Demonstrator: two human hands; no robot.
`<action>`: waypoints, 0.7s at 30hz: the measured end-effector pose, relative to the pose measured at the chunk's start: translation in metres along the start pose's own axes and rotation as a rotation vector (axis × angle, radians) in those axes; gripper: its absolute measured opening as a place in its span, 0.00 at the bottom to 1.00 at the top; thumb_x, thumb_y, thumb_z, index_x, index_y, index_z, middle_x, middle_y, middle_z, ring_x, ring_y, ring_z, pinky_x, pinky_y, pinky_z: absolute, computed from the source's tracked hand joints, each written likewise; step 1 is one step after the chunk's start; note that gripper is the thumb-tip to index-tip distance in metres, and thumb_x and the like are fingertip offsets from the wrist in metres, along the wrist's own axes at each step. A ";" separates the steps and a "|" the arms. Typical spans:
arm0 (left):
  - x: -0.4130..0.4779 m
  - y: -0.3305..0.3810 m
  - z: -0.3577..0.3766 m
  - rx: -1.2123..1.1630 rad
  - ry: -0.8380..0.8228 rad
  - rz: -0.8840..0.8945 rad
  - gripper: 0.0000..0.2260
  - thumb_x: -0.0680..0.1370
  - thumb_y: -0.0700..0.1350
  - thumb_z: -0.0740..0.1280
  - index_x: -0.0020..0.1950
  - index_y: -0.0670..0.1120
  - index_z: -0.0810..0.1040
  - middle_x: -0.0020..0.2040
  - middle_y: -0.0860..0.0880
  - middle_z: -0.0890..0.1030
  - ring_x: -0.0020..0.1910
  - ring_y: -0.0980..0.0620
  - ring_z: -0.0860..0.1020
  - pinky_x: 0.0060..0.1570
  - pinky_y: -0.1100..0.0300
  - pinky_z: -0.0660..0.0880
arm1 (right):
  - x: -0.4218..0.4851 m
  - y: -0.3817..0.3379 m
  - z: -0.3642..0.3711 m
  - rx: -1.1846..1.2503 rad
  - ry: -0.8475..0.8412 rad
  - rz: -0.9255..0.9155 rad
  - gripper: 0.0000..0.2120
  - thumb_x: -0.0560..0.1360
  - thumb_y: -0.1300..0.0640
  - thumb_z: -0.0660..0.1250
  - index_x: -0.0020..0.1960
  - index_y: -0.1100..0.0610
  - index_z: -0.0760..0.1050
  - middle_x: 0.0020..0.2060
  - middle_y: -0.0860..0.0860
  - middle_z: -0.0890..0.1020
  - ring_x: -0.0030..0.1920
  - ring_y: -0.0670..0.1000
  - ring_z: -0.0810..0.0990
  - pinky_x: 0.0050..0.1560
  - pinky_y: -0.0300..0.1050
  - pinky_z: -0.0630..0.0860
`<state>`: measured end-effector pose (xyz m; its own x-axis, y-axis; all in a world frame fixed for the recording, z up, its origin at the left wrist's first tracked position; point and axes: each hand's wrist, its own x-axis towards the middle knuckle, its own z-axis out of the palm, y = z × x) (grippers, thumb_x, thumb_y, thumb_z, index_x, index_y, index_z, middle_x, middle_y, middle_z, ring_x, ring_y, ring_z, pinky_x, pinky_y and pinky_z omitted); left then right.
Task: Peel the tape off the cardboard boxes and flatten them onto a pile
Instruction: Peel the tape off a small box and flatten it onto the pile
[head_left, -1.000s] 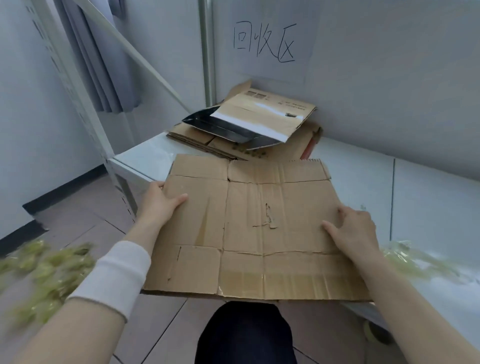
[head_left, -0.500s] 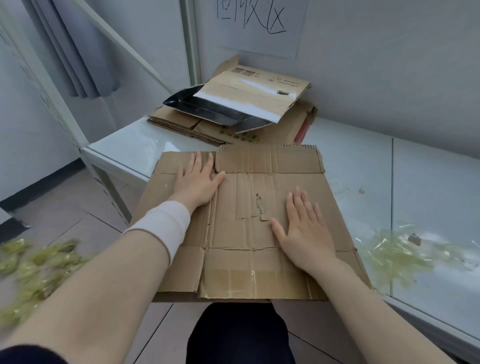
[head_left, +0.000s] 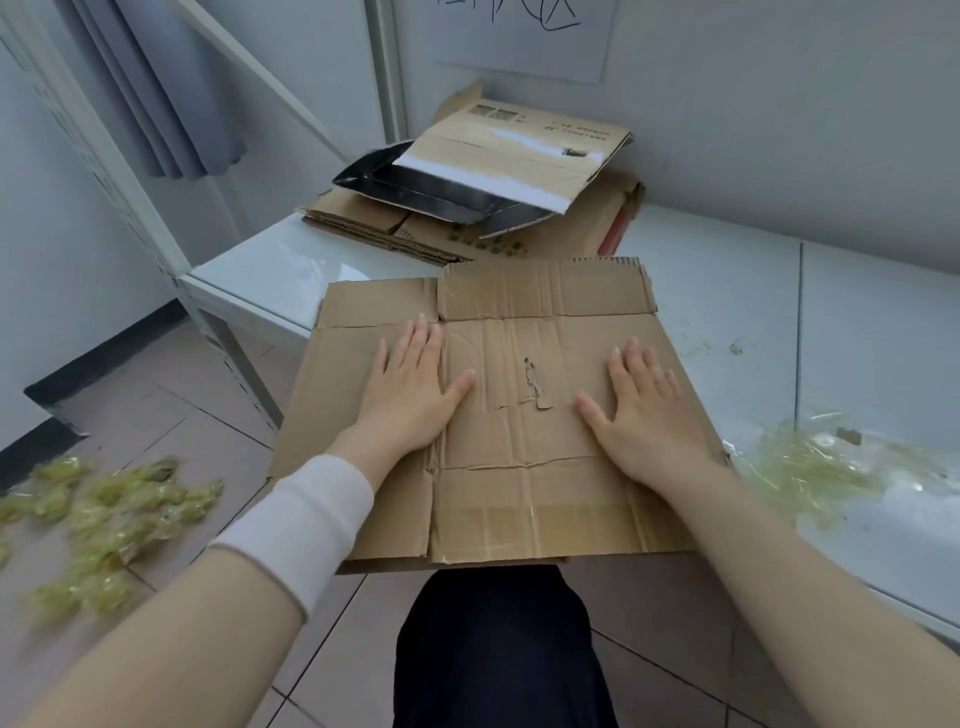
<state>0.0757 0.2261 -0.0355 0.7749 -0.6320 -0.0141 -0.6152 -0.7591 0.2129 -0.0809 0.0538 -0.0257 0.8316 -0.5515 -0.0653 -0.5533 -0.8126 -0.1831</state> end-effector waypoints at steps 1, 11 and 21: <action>-0.011 -0.002 0.001 -0.002 -0.003 0.024 0.32 0.79 0.61 0.46 0.77 0.46 0.41 0.78 0.49 0.40 0.76 0.54 0.39 0.75 0.54 0.38 | 0.009 0.002 -0.001 0.000 0.010 0.024 0.34 0.78 0.38 0.44 0.76 0.56 0.40 0.76 0.52 0.39 0.75 0.49 0.37 0.75 0.47 0.38; -0.052 0.000 0.001 0.014 -0.059 0.111 0.31 0.80 0.59 0.46 0.76 0.45 0.38 0.77 0.49 0.36 0.75 0.55 0.36 0.73 0.60 0.35 | 0.035 0.002 -0.002 0.024 0.046 0.091 0.33 0.79 0.40 0.43 0.76 0.58 0.41 0.76 0.53 0.42 0.76 0.51 0.39 0.75 0.48 0.39; -0.085 -0.012 0.015 0.038 -0.029 0.249 0.36 0.70 0.66 0.35 0.74 0.50 0.33 0.74 0.53 0.30 0.73 0.58 0.30 0.71 0.62 0.31 | 0.080 -0.006 0.009 0.003 0.118 0.079 0.33 0.78 0.41 0.43 0.76 0.59 0.42 0.76 0.53 0.42 0.76 0.51 0.41 0.75 0.48 0.41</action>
<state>0.0151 0.2866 -0.0513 0.5943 -0.8042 0.0064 -0.7923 -0.5840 0.1766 -0.0103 0.0163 -0.0388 0.7737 -0.6325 0.0358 -0.6169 -0.7651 -0.1846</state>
